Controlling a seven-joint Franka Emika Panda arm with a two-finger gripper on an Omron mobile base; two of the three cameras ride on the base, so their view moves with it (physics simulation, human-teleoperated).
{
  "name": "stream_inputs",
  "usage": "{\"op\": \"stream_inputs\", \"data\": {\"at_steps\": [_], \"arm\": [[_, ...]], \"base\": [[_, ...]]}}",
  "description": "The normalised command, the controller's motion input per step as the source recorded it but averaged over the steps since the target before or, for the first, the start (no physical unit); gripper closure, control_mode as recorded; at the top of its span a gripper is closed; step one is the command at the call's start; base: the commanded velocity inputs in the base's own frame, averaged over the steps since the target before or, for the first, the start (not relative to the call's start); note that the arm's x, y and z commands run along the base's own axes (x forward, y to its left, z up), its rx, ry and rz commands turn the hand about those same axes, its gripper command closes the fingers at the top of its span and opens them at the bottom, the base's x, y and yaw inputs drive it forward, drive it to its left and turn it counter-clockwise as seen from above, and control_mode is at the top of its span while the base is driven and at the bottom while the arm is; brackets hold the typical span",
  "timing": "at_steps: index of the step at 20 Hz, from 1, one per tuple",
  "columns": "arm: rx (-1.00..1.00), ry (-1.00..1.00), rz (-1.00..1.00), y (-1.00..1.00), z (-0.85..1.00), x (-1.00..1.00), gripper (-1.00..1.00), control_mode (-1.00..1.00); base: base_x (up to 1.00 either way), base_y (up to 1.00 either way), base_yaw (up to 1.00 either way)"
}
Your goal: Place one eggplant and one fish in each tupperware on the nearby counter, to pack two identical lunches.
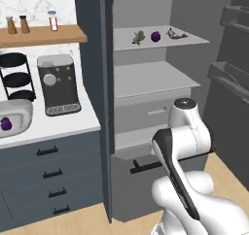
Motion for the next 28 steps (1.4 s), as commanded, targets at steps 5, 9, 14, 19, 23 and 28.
{"op": "stream_inputs", "data": {"at_steps": [5, 9, 14, 19, 23, 28], "arm": [[0.0, 0.0, 0.0, 0.0, 0.0, 0.0, -1.0, 1.0], [0.0, 0.0, 0.0, 0.0, 0.0, 0.0, -1.0, 1.0], [0.0, 0.0, 0.0, 0.0, 0.0, 0.0, -1.0, 1.0], [0.0, 0.0, 0.0, 0.0, 0.0, 0.0, -1.0, 1.0], [0.0, -0.03, 0.0, 0.0, 0.0, 0.08, -1.0, -1.0], [0.0, -0.22, 0.0, 0.0, 0.29, -0.05, -1.0, -1.0]], "base": [[0.09, -0.64, 0.0], [0.39, -0.39, 0.0], [0.72, -0.03, 0.0], [0.84, 0.0, 0.0], [0.56, 0.0, 0.0], [0.0, 0.0, 0.0]]}}
